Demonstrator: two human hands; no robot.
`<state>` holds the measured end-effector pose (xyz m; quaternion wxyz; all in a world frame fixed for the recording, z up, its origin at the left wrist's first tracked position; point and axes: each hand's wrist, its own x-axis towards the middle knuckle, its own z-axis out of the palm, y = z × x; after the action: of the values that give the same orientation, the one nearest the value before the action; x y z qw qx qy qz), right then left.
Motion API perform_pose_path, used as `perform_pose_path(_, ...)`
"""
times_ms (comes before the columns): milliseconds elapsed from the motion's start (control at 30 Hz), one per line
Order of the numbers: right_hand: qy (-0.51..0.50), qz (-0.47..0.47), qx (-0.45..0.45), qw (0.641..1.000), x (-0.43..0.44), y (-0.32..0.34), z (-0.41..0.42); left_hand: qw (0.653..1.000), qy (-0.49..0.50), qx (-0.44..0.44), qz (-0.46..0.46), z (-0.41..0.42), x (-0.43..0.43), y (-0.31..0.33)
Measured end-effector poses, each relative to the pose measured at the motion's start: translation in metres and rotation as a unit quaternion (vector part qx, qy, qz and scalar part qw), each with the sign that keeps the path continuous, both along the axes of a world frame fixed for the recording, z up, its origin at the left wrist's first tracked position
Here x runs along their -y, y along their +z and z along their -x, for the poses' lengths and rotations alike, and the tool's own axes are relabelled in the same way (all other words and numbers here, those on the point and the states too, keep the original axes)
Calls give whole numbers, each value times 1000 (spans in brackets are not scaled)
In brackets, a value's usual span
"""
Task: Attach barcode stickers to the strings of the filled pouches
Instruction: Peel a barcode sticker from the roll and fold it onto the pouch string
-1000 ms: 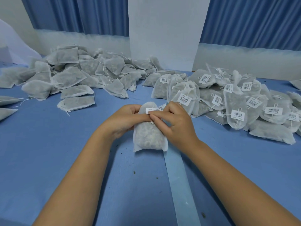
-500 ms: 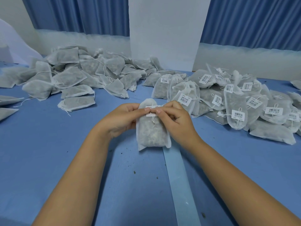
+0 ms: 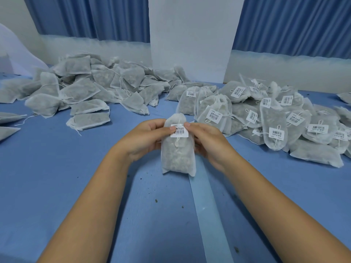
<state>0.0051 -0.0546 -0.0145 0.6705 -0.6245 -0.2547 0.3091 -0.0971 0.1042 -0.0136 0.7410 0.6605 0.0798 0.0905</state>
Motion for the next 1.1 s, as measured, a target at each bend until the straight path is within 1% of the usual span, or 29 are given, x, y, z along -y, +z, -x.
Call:
perform_pose_path(133,-27,-17,58,998,0,0,0,1000,1,4,-9,-1,0,0)
perform_pose_path(300,-30,-25,44,998,1,3,1,1000,15,9,-3,-3,3,-1)
perform_pose_path(367,-17,-28,37,999,2,4,1,1000,24,15,-2,-3,3,-1)
perform_pose_path(500,-7,-40,46,998,3,5,0,999,34,18,5,-5,5,-2)
perform_pose_path(600,-23,-22,69,997,3,5,-2,997,76,21,14,-11,9,-4)
perform_pose_path(667,-4,-6,103,995,5,5,-5,992,117,33,21,-15,12,-4)
perform_pose_path(733,-3,-18,143,990,8,5,-8,987,148,50,37,-18,15,-4)
perform_pose_path(767,-28,-35,166,985,9,5,-10,984,162,54,50,-19,15,-3)
perform_pose_path(833,-122,-57,213,968,12,5,-21,978,195,45,64,-21,14,-4)
perform_pose_path(900,-199,-51,234,950,16,1,-36,973,222,20,56,-22,12,-6)
perform_pose_path(967,-221,-28,229,947,19,-6,-46,969,240,-5,51,-22,9,-9)
perform_pose_path(1100,-215,8,197,956,17,-23,-60,965,259,-35,25,-23,3,-12)
